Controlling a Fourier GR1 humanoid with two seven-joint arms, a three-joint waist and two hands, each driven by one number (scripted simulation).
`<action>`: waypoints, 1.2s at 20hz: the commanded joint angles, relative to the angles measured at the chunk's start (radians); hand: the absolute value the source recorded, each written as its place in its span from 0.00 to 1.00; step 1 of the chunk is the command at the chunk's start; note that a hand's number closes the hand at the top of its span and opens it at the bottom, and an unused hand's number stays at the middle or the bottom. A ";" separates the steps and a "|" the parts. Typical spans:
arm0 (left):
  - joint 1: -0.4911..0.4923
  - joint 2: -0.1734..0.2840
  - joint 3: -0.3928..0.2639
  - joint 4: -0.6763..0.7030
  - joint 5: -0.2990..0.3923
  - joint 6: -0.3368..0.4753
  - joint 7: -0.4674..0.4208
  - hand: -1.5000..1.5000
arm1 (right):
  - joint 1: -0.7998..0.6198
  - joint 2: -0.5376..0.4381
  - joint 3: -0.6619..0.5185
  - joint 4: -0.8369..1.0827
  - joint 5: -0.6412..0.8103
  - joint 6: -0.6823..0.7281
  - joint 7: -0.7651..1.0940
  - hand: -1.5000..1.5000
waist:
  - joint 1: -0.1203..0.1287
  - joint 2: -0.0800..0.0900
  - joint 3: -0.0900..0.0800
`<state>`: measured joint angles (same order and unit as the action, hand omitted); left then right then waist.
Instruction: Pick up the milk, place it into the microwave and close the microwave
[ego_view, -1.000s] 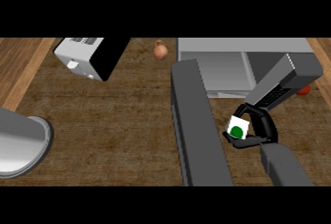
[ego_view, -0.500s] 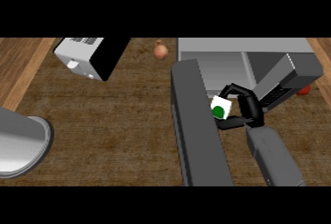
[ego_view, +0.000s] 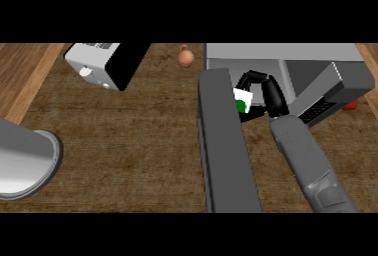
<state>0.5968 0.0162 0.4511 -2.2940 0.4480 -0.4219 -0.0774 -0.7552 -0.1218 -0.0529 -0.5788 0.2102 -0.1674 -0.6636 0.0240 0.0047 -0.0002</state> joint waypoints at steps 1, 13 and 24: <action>-0.030 0.001 -0.005 -0.012 -0.002 0.011 0.024 0.00 | -0.159 0.013 -0.035 0.156 0.035 -0.114 0.042 1.00 | 0.025 0.011 0.002; -0.079 0.022 -0.011 0.047 -0.008 -0.029 0.013 0.00 | -0.286 -0.070 -0.091 0.376 0.074 -0.286 -0.003 1.00 | 0.076 0.036 0.003; -0.132 0.037 -0.030 0.071 -0.014 -0.026 0.028 0.00 | -0.308 -0.133 -0.068 0.431 0.146 -0.506 -0.063 1.00 | 0.114 0.058 0.005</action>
<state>0.4610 0.0574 0.4365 -2.2154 0.4338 -0.4394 -0.0561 -1.0689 -0.2312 -0.1277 -0.1723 0.3357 -0.6185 -0.7066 0.1218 0.0573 0.0036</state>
